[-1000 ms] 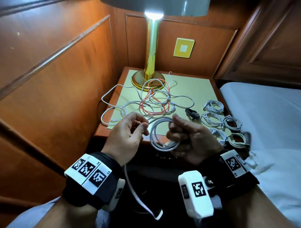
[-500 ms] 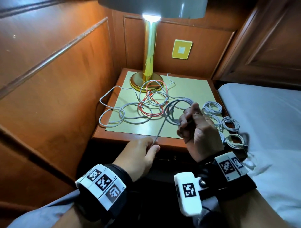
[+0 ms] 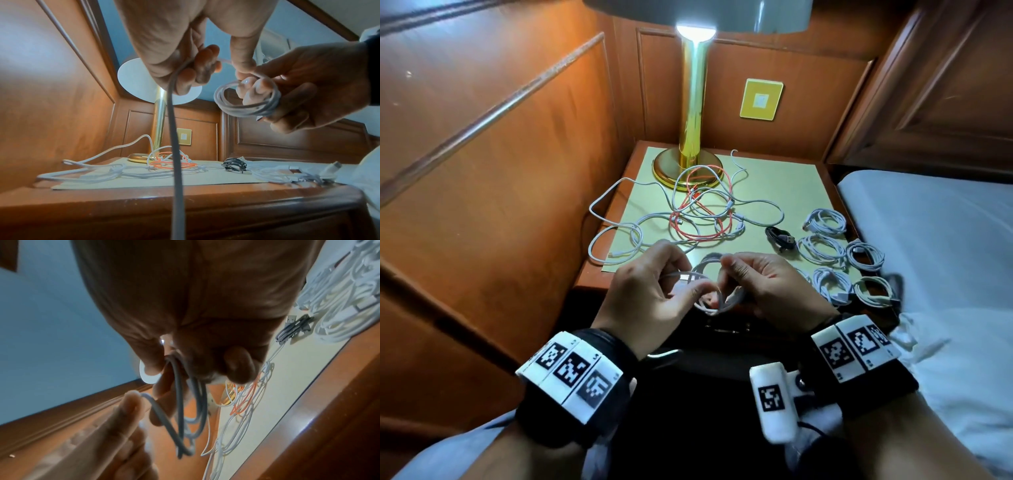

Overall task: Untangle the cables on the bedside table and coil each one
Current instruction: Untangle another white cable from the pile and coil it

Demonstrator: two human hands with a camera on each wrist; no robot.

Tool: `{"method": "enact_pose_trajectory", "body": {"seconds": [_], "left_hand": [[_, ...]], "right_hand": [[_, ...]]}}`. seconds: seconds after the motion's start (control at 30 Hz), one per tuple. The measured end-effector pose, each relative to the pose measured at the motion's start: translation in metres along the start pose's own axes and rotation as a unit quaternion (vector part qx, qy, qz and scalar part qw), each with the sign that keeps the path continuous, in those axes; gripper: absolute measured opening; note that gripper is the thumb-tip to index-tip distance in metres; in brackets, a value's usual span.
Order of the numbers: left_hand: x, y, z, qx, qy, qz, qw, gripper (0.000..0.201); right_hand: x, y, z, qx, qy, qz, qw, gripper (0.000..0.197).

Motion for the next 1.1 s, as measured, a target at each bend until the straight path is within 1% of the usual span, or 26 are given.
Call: {"method": "enact_pose_trajectory", "body": {"seconds": [0.07,0.13,0.2,0.27,0.3,0.43,0.5,0.57,0.63,0.7,0.77,0.83,0.9,0.97,1.03,1.1], "left_hand": [[0.003,0.002,0.005,-0.032,0.044,0.006,0.998,0.040],[0.006,0.003,0.009,-0.049,0.061,0.011,0.997,0.045],[0.008,0.003,0.012,-0.070,0.059,0.006,0.996,0.047],[0.006,0.002,0.014,-0.086,0.050,-0.004,0.995,0.047],[0.005,0.001,0.014,-0.090,0.041,-0.005,0.995,0.043],[-0.003,-0.004,0.015,-0.078,0.025,0.015,0.997,0.013],[-0.005,-0.005,0.013,-0.070,0.045,0.024,0.996,0.008],[-0.003,-0.004,0.010,-0.057,0.067,0.020,0.996,0.004],[0.004,-0.001,0.005,-0.050,0.083,0.028,0.995,0.008],[0.008,0.001,0.003,-0.054,0.090,0.028,0.994,0.010],[0.006,0.001,0.007,-0.085,0.079,0.008,0.993,0.013],[0.003,0.000,0.014,-0.128,0.071,-0.006,0.989,0.018],[0.003,-0.001,0.019,-0.152,0.072,0.007,0.986,0.019],[0.006,-0.001,0.023,-0.166,0.077,0.034,0.983,0.013],[0.006,-0.001,0.025,-0.182,0.097,0.036,0.978,0.004],[0.005,-0.002,0.025,-0.192,0.137,0.032,0.971,0.006]], "right_hand": [[0.007,0.003,-0.001,0.026,-0.030,0.027,0.999,0.040],[0.014,0.006,-0.002,0.054,-0.046,0.050,0.996,0.042],[0.016,0.009,-0.002,0.080,-0.075,0.045,0.993,0.044],[0.012,0.009,-0.003,0.104,-0.124,0.025,0.987,0.040],[0.010,0.009,-0.003,0.108,-0.133,0.012,0.985,0.040],[-0.002,0.006,-0.006,0.103,-0.120,-0.054,0.986,0.043],[-0.007,0.006,-0.007,0.101,-0.121,-0.069,0.985,0.042],[-0.004,0.005,-0.007,0.096,-0.101,-0.058,0.989,0.042],[0.004,0.004,-0.011,0.091,-0.071,-0.039,0.993,0.043],[0.013,0.004,-0.015,0.098,-0.065,-0.021,0.993,0.043],[0.017,0.004,-0.019,0.115,-0.069,-0.013,0.991,0.045],[0.015,0.004,-0.019,0.128,-0.074,-0.030,0.989,0.046],[0.015,0.004,-0.017,0.134,-0.079,-0.032,0.987,0.048],[0.019,0.006,-0.015,0.161,-0.093,-0.007,0.983,0.049],[0.021,0.011,-0.011,0.193,-0.127,0.017,0.973,0.050],[0.021,0.015,-0.006,0.209,-0.164,0.030,0.964,0.046]]}}
Point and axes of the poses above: each hand's wrist, its own y-axis away from the middle knuckle, its own x-axis out of the palm, z = x × y, the point moved 7 cm from there along -y, towards the middle knuckle, and after that the axes turned 2 degrees about -z, right-handed, at the moved point
